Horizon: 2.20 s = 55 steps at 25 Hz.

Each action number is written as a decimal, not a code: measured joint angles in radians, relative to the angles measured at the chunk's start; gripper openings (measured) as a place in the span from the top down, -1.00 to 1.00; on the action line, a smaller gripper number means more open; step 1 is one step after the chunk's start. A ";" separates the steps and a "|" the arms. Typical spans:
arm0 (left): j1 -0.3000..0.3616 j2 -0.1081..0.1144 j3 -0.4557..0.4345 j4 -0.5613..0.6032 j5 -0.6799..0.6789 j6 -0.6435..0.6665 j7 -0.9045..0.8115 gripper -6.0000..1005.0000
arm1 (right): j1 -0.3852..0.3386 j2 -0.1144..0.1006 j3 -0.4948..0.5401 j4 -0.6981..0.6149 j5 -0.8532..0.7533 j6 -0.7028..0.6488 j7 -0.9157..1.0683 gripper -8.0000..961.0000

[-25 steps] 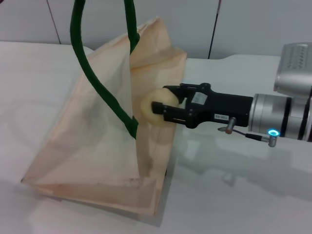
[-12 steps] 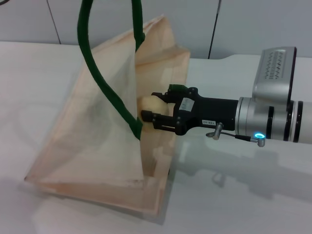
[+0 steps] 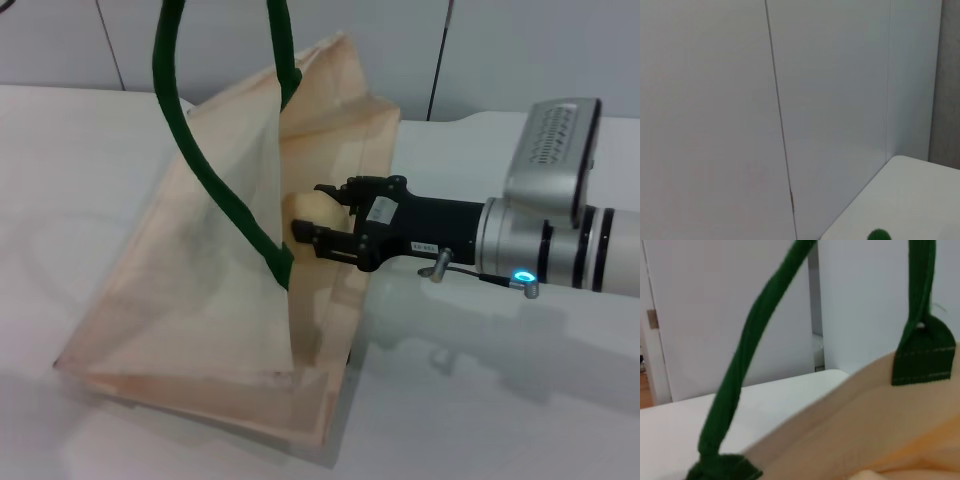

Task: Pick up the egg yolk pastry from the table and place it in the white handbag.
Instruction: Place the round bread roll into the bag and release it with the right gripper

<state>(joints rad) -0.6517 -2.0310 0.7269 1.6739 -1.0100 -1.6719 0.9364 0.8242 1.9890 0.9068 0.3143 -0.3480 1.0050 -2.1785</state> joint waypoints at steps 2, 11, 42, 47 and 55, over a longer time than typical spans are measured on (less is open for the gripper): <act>0.001 0.000 0.001 0.003 0.000 0.000 -0.003 0.71 | 0.003 0.006 -0.001 0.001 -0.002 -0.018 -0.003 -0.15; -0.007 0.000 0.004 0.005 0.000 0.000 -0.008 0.70 | 0.009 0.018 -0.009 0.002 -0.005 -0.030 -0.018 -0.15; -0.016 0.007 0.006 -0.003 0.013 0.011 -0.004 0.69 | 0.021 0.012 -0.011 0.003 -0.006 -0.014 -0.018 -0.14; -0.022 0.006 0.006 -0.006 0.013 0.011 -0.003 0.69 | 0.025 0.020 -0.006 0.003 -0.017 -0.012 -0.026 -0.14; -0.026 0.004 0.017 -0.005 0.013 0.011 -0.005 0.69 | 0.043 0.020 -0.010 -0.004 -0.020 -0.016 -0.040 -0.14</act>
<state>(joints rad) -0.6777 -2.0274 0.7439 1.6686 -0.9975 -1.6606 0.9315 0.8673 2.0094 0.8967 0.3104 -0.3679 0.9885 -2.2182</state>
